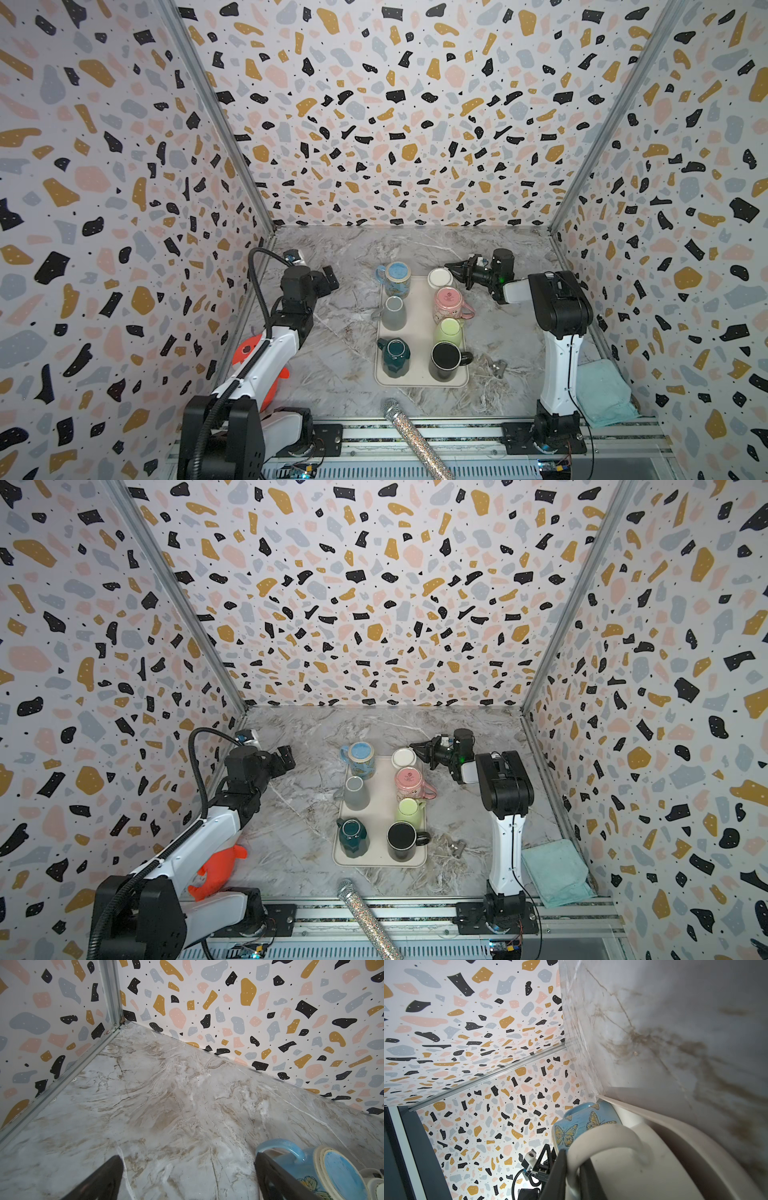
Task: Turn the mug right side up
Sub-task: Pick up the mug from the tray.
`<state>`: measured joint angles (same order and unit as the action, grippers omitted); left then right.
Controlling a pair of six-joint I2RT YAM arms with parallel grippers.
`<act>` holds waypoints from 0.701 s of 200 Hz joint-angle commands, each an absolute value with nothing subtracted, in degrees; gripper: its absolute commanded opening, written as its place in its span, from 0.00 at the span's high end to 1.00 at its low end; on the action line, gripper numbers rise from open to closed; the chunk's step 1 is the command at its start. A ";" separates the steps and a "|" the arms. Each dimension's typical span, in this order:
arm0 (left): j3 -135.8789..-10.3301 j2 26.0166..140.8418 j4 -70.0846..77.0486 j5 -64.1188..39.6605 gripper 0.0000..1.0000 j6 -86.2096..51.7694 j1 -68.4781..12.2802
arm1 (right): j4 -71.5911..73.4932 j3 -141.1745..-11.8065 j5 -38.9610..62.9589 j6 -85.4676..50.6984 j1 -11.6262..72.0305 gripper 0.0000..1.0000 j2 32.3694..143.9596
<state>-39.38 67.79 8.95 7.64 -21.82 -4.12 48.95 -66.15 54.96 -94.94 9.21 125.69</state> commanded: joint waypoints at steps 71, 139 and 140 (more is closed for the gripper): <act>-40.25 67.68 9.92 8.00 0.00 -21.36 -3.78 | 53.01 -70.20 57.17 -92.37 10.27 1.00 126.47; -40.30 68.03 10.05 7.86 0.00 -21.42 -3.78 | 53.53 -72.41 58.65 -90.91 11.20 1.00 126.87; -40.28 68.03 10.08 7.89 0.00 -21.39 -3.78 | 53.53 -72.50 58.68 -90.85 11.23 1.00 126.89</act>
